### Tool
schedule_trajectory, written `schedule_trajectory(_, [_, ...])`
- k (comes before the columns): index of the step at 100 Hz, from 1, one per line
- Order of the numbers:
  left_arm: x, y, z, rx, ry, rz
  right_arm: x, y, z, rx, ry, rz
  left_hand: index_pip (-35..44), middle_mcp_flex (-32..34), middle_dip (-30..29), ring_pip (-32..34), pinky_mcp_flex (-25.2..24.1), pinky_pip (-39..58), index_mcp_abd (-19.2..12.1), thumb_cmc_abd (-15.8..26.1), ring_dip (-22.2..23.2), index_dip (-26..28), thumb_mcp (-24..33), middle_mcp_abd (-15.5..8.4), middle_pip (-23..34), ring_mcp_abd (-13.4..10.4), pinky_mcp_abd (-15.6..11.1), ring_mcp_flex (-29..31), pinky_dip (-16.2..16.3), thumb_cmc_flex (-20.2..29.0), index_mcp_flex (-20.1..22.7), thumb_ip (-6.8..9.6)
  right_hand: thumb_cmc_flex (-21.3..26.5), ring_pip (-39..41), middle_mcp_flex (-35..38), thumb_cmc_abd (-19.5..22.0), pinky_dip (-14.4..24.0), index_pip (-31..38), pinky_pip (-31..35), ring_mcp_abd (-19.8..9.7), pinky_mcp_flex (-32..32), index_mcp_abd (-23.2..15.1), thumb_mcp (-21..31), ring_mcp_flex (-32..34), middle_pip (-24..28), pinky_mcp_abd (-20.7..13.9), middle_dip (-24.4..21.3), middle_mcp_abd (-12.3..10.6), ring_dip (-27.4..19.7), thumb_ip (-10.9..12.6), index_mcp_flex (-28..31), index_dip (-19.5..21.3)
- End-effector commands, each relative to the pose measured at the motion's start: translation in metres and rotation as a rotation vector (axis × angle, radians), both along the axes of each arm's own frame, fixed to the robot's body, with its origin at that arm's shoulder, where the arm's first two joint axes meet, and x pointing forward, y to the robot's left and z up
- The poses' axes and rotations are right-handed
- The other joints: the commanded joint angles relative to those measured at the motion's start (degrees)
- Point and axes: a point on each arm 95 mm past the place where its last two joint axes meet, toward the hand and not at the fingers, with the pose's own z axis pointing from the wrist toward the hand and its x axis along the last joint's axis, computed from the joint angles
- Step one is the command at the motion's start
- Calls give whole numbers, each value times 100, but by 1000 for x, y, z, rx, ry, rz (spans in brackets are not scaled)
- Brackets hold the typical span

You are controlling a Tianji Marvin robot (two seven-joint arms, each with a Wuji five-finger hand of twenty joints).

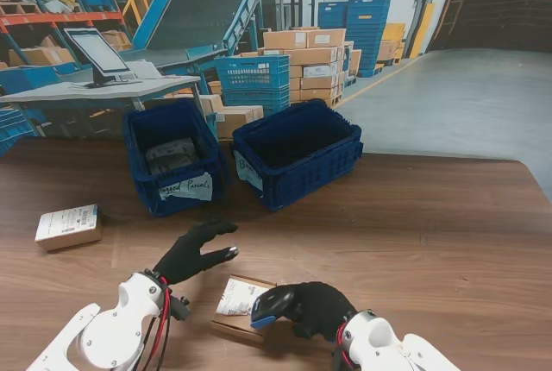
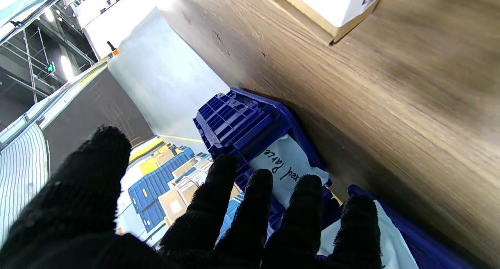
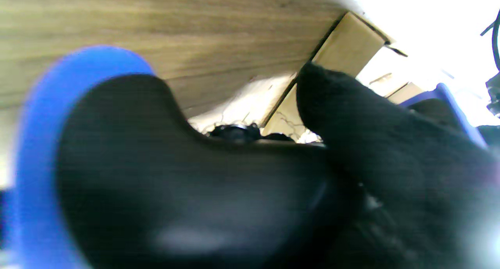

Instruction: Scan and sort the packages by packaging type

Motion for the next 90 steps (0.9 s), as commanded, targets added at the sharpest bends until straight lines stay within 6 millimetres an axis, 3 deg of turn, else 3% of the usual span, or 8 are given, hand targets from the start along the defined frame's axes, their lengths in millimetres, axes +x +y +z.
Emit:
schedule_trajectory(1, [-2, -3, -2, 8, 15, -31, -1, 3, 6, 17, 3, -10, -108, -214, -83, -196, -93, -196, 46, 220, -64, 6, -227, 23, -130, 72, -79, -244, 51, 61, -44, 122, 500, 245, -126, 312, -12, 390, 98, -191, 4, -264, 60, 81, 67, -12, -7, 118, 95, 3, 300, 338])
schedule_trajectory(59, [-1, -3, -9, 135, 39, -186, 32, -32, 52, 146, 58, -282, -295, -717, -234, -410, -267, -494, 37, 363, -220, -73, -503, -8, -467, 43, -157, -761, -9, 29, -573, 146, 526, 252, -122, 304, -14, 391, 100, -169, -10, -257, 54, 78, 64, 2, 0, 140, 96, 6, 302, 341])
schedule_trajectory(90, [-2, -2, -10, 233, 28, -254, 50, -47, 67, 201, 70, -356, -414, -1097, -329, -524, -364, -733, 52, 389, -308, -125, -710, -5, -737, -22, -195, -1065, -17, -44, -914, 158, 535, 257, -121, 303, -11, 387, 103, -144, -14, -237, 48, 73, 61, 11, 2, 156, 100, 8, 306, 350])
